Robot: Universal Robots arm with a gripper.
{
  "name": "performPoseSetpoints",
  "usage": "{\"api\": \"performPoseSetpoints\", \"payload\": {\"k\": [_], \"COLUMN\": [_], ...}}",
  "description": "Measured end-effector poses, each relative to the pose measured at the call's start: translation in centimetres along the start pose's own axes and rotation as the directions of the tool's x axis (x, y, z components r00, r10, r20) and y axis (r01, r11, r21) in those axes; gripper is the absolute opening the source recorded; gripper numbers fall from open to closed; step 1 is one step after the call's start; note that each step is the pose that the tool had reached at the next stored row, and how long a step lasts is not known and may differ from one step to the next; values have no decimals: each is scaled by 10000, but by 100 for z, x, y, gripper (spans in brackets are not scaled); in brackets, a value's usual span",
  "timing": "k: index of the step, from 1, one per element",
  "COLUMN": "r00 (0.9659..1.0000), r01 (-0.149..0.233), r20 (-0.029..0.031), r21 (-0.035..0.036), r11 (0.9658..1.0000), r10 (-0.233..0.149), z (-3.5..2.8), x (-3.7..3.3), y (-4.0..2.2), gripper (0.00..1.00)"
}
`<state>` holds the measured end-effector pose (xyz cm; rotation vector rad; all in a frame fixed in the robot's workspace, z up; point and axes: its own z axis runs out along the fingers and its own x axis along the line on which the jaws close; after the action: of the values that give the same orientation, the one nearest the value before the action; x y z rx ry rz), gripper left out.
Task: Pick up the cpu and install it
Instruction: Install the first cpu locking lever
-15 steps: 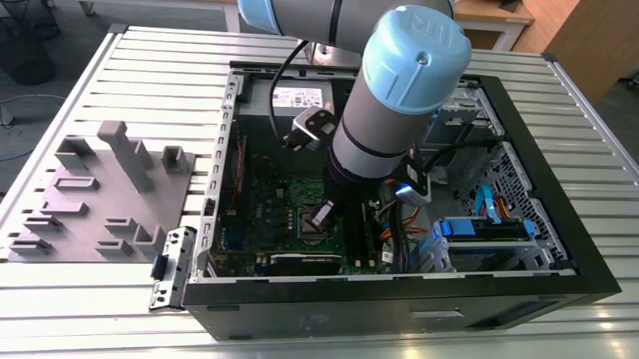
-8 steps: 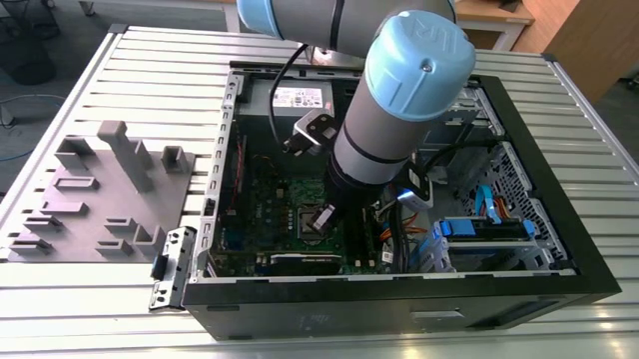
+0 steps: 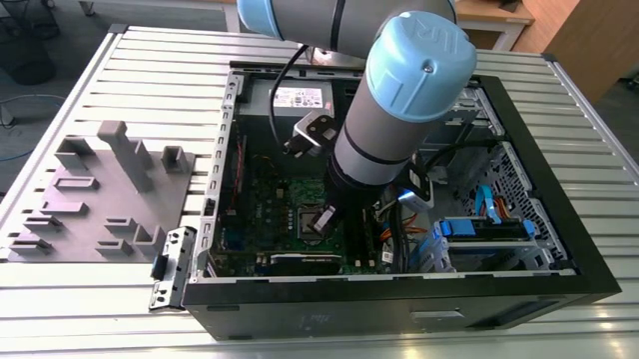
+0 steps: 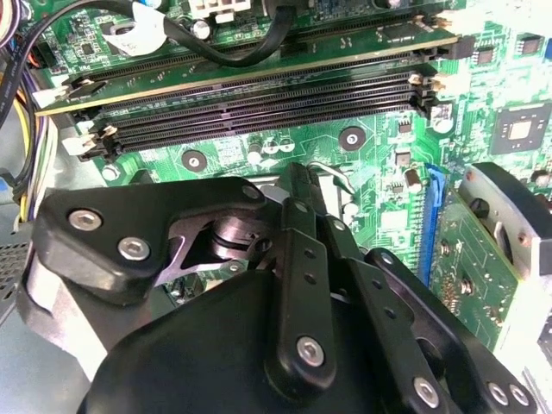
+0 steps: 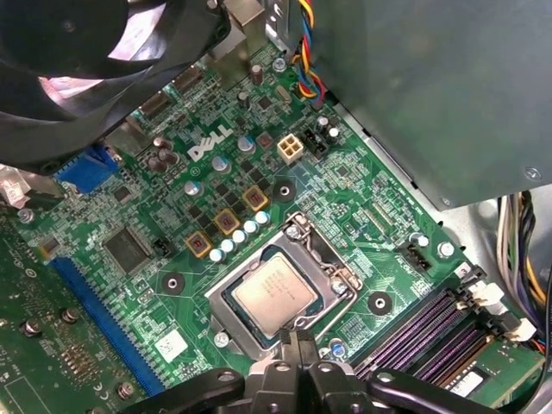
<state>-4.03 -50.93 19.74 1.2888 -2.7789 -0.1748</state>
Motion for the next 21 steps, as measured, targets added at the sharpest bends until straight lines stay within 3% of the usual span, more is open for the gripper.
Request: {"api": "performPoseSetpoints", "payload": {"k": [8, 16, 21], "r00": [9953, 9818, 9784], "r01": [961, 1885, 2050], "r20": [-131, -259, -279], "r21": [12, 11, 9], "r11": [9954, 9821, 9788], "r10": [-961, -1884, -2049], "z": [16, 37, 36], "x": [-10, -22, -61], "y": [-14, -30, -75], "gripper": [11, 11, 11]}}
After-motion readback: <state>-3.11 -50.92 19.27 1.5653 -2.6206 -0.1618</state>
